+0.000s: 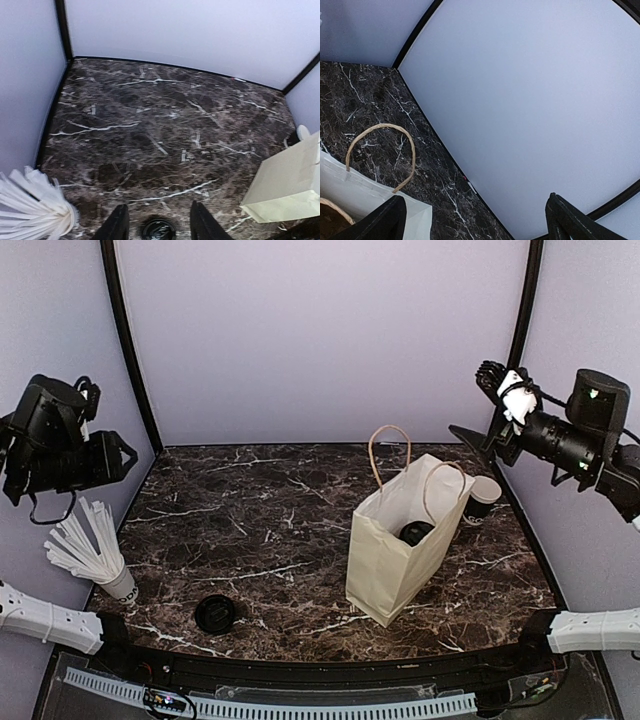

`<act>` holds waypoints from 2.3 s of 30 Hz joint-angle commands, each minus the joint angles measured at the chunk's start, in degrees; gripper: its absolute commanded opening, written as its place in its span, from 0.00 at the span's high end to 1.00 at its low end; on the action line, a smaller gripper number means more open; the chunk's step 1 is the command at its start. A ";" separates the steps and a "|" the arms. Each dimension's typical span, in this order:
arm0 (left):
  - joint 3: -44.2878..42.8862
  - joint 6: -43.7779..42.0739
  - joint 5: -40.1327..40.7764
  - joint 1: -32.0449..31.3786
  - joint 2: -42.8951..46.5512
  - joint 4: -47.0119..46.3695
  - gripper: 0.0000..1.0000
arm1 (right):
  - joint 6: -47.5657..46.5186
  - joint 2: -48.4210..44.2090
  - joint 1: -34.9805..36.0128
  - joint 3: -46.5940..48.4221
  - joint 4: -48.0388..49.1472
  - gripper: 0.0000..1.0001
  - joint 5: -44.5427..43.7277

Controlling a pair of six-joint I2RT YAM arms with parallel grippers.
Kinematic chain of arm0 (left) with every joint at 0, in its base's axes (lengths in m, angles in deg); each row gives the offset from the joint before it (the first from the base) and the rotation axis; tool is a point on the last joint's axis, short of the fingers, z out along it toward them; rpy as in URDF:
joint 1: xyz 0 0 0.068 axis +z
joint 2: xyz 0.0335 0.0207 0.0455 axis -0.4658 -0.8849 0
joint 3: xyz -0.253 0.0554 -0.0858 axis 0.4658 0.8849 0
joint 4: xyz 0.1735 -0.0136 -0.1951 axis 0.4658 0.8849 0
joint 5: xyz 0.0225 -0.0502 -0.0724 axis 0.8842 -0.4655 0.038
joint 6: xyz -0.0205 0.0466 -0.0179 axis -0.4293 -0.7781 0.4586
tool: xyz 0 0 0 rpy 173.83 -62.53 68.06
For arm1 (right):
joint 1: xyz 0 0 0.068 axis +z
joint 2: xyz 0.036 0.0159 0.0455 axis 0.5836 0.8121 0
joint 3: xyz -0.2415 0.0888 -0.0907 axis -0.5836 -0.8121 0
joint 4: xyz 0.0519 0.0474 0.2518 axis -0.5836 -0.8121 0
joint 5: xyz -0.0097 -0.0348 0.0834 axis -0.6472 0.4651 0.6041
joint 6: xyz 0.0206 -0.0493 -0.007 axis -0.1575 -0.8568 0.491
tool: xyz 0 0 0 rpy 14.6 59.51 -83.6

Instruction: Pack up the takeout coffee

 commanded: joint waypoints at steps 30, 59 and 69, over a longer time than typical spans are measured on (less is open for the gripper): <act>21.07 -14.45 -6.81 55.65 -3.02 -7.72 0.51 | 1.07 -2.12 1.35 -4.38 0.74 0.01 2.98; 18.81 -15.64 -5.99 55.67 -2.48 -1.54 0.79 | 0.22 -1.81 1.55 -5.80 1.25 0.01 3.70; 21.00 -18.13 -4.00 55.67 -3.41 -5.80 1.00 | 0.36 -2.04 1.54 -5.45 0.81 0.01 3.97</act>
